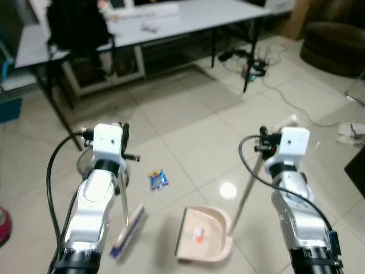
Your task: Sweep floor
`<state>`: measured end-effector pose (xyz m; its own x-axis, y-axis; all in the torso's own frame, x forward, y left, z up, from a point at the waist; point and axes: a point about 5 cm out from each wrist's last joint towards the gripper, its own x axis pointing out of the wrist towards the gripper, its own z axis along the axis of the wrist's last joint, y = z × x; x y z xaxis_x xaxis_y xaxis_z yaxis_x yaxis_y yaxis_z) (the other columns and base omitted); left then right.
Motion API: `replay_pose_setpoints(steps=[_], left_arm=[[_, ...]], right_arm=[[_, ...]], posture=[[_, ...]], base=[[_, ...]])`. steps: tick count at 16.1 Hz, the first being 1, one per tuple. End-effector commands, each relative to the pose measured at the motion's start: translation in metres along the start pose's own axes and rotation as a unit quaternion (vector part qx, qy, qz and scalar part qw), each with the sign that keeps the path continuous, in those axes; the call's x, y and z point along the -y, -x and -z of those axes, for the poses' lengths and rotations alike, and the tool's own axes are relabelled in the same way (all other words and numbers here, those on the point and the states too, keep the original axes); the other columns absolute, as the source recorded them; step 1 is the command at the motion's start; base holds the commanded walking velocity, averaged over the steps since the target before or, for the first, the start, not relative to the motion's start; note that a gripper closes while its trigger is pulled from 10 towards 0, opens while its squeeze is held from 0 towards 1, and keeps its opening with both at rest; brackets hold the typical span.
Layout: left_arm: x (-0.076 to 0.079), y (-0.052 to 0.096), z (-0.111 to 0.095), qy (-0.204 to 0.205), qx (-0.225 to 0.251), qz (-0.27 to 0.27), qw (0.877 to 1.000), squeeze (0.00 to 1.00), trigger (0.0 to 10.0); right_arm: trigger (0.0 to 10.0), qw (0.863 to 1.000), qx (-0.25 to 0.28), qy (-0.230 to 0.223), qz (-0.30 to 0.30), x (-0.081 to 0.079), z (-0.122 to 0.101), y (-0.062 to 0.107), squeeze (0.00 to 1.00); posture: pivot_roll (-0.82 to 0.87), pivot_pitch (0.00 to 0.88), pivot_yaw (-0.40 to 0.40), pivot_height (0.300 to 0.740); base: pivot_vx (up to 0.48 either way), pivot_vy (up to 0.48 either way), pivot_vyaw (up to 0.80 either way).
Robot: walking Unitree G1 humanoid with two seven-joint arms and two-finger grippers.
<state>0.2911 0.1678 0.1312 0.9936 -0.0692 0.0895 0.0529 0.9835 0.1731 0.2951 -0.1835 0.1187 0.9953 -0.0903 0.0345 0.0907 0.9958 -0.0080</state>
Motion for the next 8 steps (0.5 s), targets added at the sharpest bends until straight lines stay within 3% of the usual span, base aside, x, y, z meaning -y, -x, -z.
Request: replay_pose_setpoints(steps=[1, 4, 8], left_arm=[[0.005, -0.004, -0.011, 0.002, 0.025, 0.013, 1.0, 0.0, 10.0], [0.006, -0.004, -0.011, 0.004, 0.027, 0.015, 1.0, 0.0, 10.0], [0.007, -0.005, -0.011, 0.004, 0.028, 0.016, 0.999, 0.0, 10.0]], right_arm=[[10.0, 0.999, 0.028, 0.01, 0.019, 0.005, -0.011, -0.003, 0.0], [10.0, 0.998, 0.047, 0.012, 0.042, 0.011, -0.016, -0.003, 0.0], [10.0, 0.996, 0.063, -0.03, 0.058, 0.017, -0.021, -0.003, 0.0]], posture=[[0.01, 0.0, 0.037, 0.74], [0.01, 0.0, 0.039, 0.74], [0.0, 0.0, 0.04, 0.74]], base=[[0.446, 0.0, 0.0], [0.444, 0.0, 0.0], [0.446, 0.0, 0.0]])
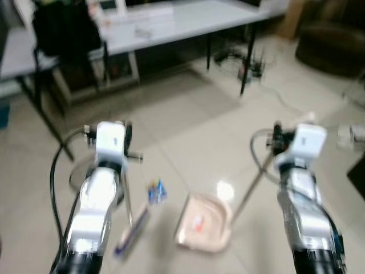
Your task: Sweep floor
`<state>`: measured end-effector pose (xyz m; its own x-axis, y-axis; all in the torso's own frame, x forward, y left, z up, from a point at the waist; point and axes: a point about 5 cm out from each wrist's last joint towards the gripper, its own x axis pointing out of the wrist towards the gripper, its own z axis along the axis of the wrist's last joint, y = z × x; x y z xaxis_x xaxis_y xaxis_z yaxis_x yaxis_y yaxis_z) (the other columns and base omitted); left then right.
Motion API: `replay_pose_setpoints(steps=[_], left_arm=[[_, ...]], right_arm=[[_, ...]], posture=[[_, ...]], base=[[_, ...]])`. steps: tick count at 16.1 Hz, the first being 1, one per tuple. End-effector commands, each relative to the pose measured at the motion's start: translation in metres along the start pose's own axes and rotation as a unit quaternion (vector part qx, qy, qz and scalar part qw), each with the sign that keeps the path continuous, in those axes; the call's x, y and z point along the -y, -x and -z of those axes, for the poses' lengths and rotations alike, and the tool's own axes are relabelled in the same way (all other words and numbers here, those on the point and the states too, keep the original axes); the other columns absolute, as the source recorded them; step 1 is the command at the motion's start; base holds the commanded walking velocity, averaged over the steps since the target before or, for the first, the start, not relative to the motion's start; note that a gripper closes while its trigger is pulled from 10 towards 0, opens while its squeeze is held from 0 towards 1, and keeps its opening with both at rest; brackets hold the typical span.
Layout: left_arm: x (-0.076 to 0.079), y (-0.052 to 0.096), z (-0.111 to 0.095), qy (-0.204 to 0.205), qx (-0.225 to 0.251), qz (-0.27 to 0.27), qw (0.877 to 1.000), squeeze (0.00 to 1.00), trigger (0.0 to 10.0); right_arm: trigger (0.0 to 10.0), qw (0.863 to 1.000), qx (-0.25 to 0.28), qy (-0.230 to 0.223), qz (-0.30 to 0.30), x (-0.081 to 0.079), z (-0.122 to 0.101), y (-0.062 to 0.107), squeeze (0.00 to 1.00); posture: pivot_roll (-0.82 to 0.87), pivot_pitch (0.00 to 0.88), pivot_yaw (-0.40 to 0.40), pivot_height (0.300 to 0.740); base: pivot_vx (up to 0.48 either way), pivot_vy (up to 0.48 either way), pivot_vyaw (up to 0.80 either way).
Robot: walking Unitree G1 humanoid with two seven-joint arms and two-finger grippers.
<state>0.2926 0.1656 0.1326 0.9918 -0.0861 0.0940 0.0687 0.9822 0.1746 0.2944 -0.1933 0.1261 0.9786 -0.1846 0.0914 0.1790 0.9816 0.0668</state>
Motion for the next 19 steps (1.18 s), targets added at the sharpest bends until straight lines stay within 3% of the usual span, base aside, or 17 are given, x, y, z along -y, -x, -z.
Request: replay_pose_setpoints(steps=[1, 2, 3, 4, 5, 6, 7, 8, 11, 19], left_arm=[[0.005, -0.003, -0.01, 0.005, 0.025, 0.008, 1.0, 0.0, 10.0], [0.006, -0.003, -0.01, 0.009, 0.025, 0.008, 1.0, 0.0, 10.0], [0.005, -0.002, -0.01, 0.015, 0.026, 0.009, 1.0, 0.0, 4.5], [0.004, -0.002, -0.009, 0.017, 0.026, 0.006, 0.999, 0.0, 0.0], [0.004, -0.002, -0.009, 0.018, 0.026, 0.005, 0.999, 0.0, 0.0], [0.003, -0.001, -0.009, 0.015, 0.025, 0.001, 1.0, 0.0, 0.0], [0.002, -0.002, -0.008, 0.01, 0.021, -0.005, 1.0, 0.0, 3.0], [0.002, -0.003, -0.007, 0.007, 0.016, -0.007, 1.0, 0.0, 10.0], [0.003, -0.003, -0.006, 0.009, 0.016, 0.0, 1.0, 0.0, 10.0], [0.006, -0.004, -0.007, 0.008, 0.02, 0.008, 1.0, 0.0, 10.0]], right_arm=[[7.1, 0.999, 0.036, -0.004, 0.005, 0.005, -0.015, -0.003, 0.0], [0.0, 0.999, 0.043, -0.017, -0.006, 0.003, -0.016, -0.002, 0.0], [0.0, 0.998, 0.05, -0.024, -0.018, -0.001, -0.017, -0.001, 0.0], [0.0, 0.999, 0.045, -0.021, -0.017, -0.002, -0.016, -0.001, 0.0], [1.4, 0.999, 0.039, -0.019, -0.015, -0.002, -0.015, -0.001, 0.0], [10.0, 0.999, 0.028, -0.018, -0.016, -0.003, -0.012, -0.002, 0.0], [10.0, 0.999, 0.025, -0.02, -0.019, -0.003, -0.011, -0.003, 0.0], [10.0, 0.999, 0.026, -0.012, -0.018, -0.003, -0.011, -0.003, 0.0], [10.0, 0.998, 0.029, 0.049, -0.023, -0.001, -0.009, -0.003, 0.0], [10.0, 0.997, 0.024, 0.064, -0.026, -0.001, -0.005, -0.003, 0.0]], posture=[[0.0, 0.0, 0.038, 0.74], [0.01, 0.0, 0.037, 0.74], [0.01, 0.0, 0.035, 0.74], [0.01, 0.0, 0.034, 0.74], [0.01, 0.0, 0.033, 0.74], [0.01, 0.0, 0.033, 0.74], [0.01, 0.0, 0.032, 0.74], [0.01, 0.0, 0.034, 0.74], [0.0, 0.0, 0.034, 0.74], [0.0, 0.004, 0.035, 0.74]], base=[[0.442, 0.0, 0.0], [0.446, 0.0, 0.0], [0.454, 0.0, 0.0], [0.469, 0.0, 0.0], [0.472, 0.0, 0.0], [0.469, 0.0, 0.0], [0.458, 0.0, 0.0], [0.292, 0.0, 0.0], [0.271, 0.0, 0.0], [0.389, 0.0, 0.0]])
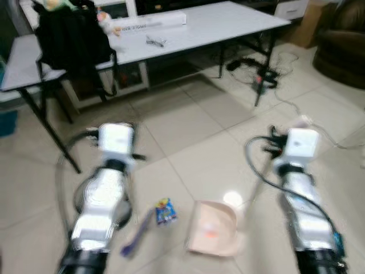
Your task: Sweep floor
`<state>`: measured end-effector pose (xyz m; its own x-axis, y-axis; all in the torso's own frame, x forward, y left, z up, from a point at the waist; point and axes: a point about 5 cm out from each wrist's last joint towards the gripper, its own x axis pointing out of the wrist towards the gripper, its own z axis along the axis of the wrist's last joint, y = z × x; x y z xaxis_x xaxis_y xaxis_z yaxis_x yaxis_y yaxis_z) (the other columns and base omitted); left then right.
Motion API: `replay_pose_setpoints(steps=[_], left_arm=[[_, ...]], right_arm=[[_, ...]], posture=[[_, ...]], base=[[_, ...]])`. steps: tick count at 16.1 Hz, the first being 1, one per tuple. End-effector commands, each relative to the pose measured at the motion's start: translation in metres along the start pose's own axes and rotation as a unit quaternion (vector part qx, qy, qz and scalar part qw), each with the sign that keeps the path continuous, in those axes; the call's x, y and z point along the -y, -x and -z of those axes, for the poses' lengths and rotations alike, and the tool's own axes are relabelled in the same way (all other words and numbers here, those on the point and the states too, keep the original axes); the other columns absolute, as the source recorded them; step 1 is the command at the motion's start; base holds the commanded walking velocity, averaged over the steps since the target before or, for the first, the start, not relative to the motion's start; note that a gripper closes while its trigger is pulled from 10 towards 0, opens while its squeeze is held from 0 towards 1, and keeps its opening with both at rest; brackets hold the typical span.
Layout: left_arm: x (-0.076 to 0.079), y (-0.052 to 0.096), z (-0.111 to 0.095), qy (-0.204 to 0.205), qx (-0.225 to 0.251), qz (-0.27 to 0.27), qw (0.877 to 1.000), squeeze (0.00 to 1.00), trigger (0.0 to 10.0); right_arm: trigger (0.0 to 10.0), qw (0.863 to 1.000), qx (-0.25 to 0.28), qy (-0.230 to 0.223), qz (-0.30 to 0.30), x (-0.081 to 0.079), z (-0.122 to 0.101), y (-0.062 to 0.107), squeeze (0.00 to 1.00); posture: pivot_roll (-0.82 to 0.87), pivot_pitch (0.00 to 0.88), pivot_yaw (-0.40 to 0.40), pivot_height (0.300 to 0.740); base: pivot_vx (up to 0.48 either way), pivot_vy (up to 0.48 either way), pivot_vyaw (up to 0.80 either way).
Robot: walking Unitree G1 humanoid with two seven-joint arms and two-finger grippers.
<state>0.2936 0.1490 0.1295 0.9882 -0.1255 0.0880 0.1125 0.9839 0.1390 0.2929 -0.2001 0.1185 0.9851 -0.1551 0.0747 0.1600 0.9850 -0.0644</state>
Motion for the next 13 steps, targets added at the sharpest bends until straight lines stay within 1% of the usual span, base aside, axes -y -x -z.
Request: replay_pose_setpoints(steps=[1, 13], left_arm=[[-0.0106, -0.0011, -0.0078, -0.012, 0.02, -0.012, 1.0, 0.0, 10.0], [-0.0092, -0.0007, -0.007, -0.009, 0.02, -0.008, 1.0, 0.0, 10.0]], right_arm=[[10.0, 0.999, 0.033, 0.002, -0.009, -0.0067, -0.0133, -0.004, 0.0], [10.0, 0.999, 0.034, 0.01, -0.003, -0.0056, -0.0119, -0.003, 0.0]], posture=[[0.0, 0.004, 0.035, 0.74], [0.0, 0.008, 0.037, 0.74]], base=[[0.454, 0.0, 0.0], [0.466, 0.0, 0.0]])
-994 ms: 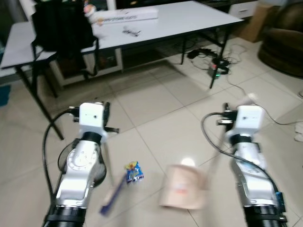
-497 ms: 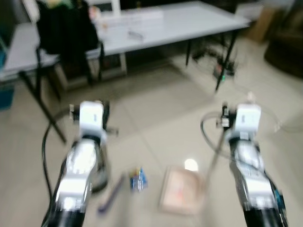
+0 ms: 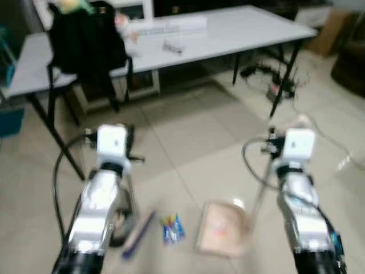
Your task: Sweep floor
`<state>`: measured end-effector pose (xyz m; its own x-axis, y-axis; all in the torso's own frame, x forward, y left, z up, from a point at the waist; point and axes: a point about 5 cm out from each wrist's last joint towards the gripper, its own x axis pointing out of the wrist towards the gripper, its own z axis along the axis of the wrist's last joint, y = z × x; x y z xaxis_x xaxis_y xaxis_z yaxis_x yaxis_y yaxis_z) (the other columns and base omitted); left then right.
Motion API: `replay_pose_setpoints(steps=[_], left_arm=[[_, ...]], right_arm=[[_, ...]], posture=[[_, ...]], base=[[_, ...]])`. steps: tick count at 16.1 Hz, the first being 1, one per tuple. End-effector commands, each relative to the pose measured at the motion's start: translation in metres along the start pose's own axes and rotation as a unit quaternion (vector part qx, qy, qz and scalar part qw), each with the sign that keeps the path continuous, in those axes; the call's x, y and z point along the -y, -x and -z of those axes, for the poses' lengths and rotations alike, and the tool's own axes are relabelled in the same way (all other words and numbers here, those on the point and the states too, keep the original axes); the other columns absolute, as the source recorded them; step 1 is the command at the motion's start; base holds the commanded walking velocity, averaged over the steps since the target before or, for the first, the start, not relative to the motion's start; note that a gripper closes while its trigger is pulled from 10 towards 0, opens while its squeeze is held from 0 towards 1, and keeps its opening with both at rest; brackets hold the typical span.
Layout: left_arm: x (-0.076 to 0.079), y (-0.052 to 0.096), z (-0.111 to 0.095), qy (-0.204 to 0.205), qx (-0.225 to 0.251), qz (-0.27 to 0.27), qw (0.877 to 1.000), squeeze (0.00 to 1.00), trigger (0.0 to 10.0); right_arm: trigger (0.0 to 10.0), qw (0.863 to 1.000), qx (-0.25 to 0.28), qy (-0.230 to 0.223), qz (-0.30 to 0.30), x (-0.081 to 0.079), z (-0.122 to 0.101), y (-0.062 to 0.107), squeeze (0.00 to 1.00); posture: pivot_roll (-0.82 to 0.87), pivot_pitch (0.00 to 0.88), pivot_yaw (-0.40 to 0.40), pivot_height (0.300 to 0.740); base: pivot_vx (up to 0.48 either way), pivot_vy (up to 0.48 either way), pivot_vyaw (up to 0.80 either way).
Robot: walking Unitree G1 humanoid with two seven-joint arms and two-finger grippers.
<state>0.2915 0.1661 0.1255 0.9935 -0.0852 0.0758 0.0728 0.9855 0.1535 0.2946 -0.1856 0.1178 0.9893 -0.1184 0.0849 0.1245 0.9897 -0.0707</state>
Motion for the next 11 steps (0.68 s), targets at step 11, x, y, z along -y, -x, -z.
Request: replay_pose_setpoints(steps=[11], left_arm=[[0.02, -0.011, -0.004, -0.005, 0.023, 0.028, 0.999, 0.0, 10.0]], right_arm=[[10.0, 1.0, 0.026, 0.009, 0.013, 0.01, -0.007, -0.004, 0.0]], posture=[[-0.01, 0.048, 0.042, 0.74]], base=[[0.294, 0.0, 0.0]])
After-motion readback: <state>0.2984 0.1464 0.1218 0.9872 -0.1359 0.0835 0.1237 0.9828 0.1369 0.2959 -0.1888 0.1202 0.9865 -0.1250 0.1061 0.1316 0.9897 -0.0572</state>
